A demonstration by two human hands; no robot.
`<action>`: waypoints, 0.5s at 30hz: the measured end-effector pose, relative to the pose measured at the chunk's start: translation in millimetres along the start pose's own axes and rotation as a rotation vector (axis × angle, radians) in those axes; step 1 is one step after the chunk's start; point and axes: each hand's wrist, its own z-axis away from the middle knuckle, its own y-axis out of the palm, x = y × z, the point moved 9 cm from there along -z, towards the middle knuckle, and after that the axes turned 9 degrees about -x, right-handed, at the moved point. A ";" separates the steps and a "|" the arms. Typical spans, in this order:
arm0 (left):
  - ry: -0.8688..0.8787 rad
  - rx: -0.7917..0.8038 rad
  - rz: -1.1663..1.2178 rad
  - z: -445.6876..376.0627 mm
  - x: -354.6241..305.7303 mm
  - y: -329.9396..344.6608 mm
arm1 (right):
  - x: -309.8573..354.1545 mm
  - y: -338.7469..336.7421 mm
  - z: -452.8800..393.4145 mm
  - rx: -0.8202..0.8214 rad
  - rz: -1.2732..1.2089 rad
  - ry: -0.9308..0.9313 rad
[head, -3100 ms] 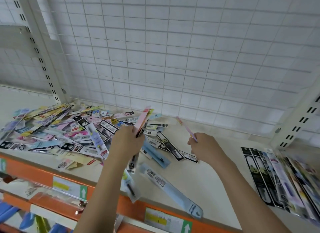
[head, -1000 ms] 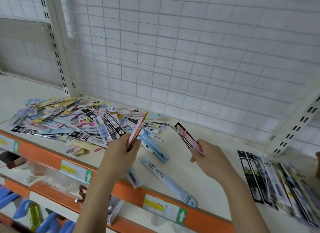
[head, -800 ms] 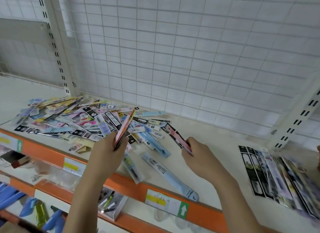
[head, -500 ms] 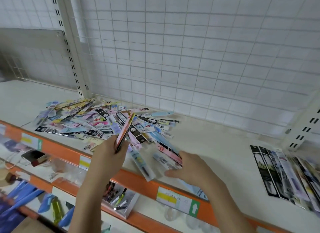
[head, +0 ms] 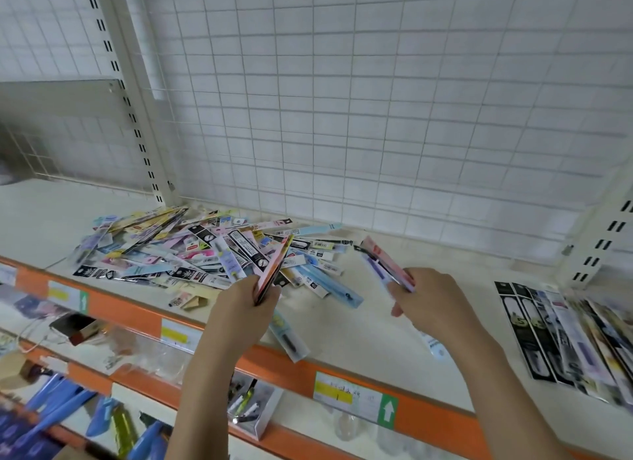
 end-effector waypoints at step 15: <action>-0.135 -0.031 -0.301 3.3 20.6 19.7 | -2.1 -24.4 5.1 -0.228 -0.120 0.028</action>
